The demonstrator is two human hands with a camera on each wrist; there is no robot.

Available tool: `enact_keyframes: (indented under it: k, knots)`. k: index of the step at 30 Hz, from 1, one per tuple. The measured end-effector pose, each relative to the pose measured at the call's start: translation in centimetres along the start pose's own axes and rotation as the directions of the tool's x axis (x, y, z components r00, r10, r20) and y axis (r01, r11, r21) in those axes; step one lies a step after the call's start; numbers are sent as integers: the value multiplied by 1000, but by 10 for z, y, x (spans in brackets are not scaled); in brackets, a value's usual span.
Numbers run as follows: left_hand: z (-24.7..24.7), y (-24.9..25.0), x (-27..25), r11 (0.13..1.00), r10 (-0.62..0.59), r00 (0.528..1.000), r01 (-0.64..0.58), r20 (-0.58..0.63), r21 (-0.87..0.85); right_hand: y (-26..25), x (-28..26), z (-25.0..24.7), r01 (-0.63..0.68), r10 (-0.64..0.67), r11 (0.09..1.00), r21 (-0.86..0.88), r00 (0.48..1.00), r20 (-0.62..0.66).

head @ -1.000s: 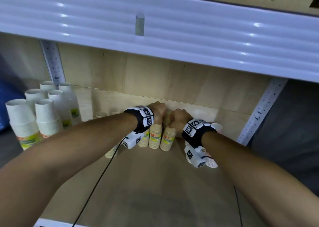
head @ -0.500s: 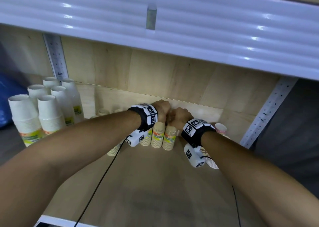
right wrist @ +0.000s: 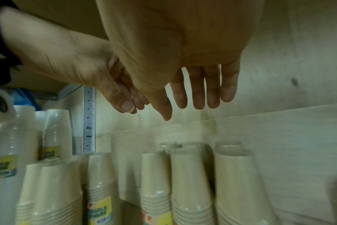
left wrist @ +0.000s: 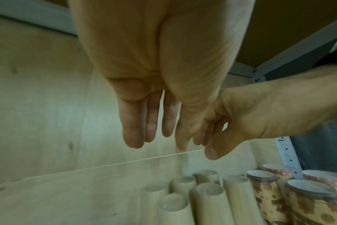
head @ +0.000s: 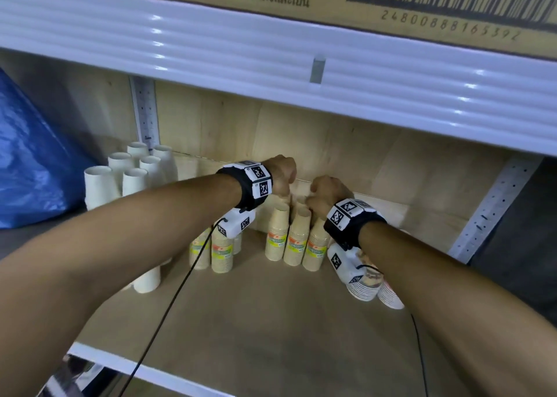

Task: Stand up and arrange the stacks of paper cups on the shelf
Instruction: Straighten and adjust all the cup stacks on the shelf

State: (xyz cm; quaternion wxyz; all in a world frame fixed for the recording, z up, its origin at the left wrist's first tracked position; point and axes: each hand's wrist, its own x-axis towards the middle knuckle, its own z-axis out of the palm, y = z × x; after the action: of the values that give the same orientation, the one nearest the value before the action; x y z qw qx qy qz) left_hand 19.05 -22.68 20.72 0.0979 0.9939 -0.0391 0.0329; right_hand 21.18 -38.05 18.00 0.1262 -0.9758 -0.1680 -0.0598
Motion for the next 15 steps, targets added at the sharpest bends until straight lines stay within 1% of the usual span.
enact_keyframes:
  k: [7, 9, 12, 13, 15]
  knots:
    - [-25, -43, -32, 993, -119, 992, 119, -39, -6, -59, -3, 6, 116, -116, 993, -2, 992, -49]
    - [-27, -56, -43, 988, -154, 988, 155, -32, 24, -75, -4, 11, 154, -154, 988, 6, 987, -39]
    - [-24, -77, -57, 980, -199, 980, 198, 16, 34, -96, -7, 20, 193, -193, 981, 22, 981, -11]
    - [-24, -81, -64, 976, -211, 977, 209, 34, 65, -102, -8, 25, 205, -205, 978, 32, 979, 0]
    - [-17, -93, -73, 969, -226, 974, 223, 17, 106, -113, -11, 34, 232, -233, 972, 48, 972, 21]
